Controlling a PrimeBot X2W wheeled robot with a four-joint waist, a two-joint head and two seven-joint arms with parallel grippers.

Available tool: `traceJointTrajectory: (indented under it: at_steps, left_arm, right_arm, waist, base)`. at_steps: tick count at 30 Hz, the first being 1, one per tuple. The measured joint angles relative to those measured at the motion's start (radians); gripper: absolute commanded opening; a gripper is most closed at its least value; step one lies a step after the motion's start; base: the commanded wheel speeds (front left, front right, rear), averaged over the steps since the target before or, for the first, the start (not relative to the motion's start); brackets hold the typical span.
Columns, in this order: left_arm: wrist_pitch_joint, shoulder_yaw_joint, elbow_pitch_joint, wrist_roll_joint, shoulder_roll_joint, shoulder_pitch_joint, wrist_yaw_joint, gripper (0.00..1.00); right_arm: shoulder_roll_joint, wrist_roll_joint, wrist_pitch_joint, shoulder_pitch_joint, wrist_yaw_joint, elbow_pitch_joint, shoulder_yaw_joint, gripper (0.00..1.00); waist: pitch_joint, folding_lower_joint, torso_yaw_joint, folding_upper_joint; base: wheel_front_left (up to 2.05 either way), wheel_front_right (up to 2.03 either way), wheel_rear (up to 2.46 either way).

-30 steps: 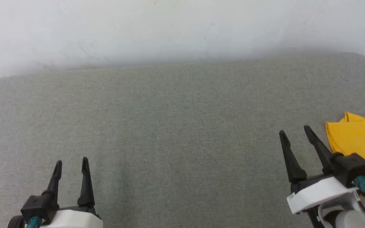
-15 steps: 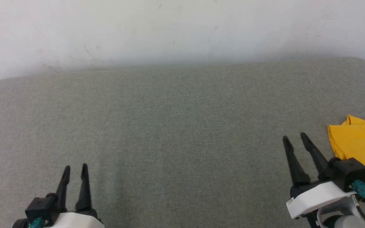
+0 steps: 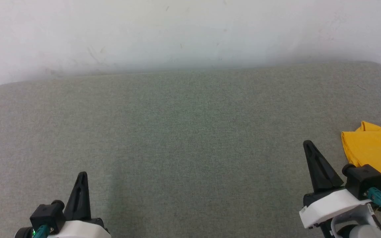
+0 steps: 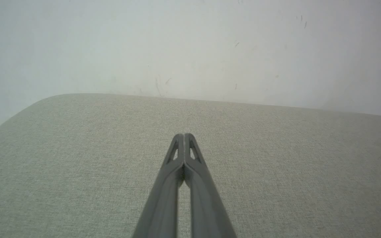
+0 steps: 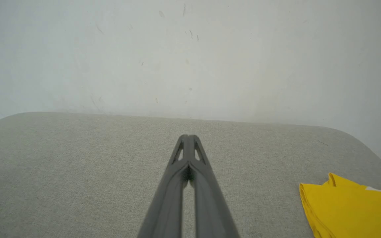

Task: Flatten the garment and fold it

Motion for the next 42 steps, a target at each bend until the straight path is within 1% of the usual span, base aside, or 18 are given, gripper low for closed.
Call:
traceJointTrajectory:
  at_steps: [42]
  left_arm:
    - [0.083, -0.026, -0.032, 0.062, -0.015, -0.021, 0.011, 0.00]
  right_arm:
    - [0.007, -0.041, 0.027, -0.002, 0.000, 0.015, -0.012, 0.00]
  waist:
    - [-0.024, 0.0001, -0.003, 0.0000]
  base:
    - [0.00, 0.00, 0.00]
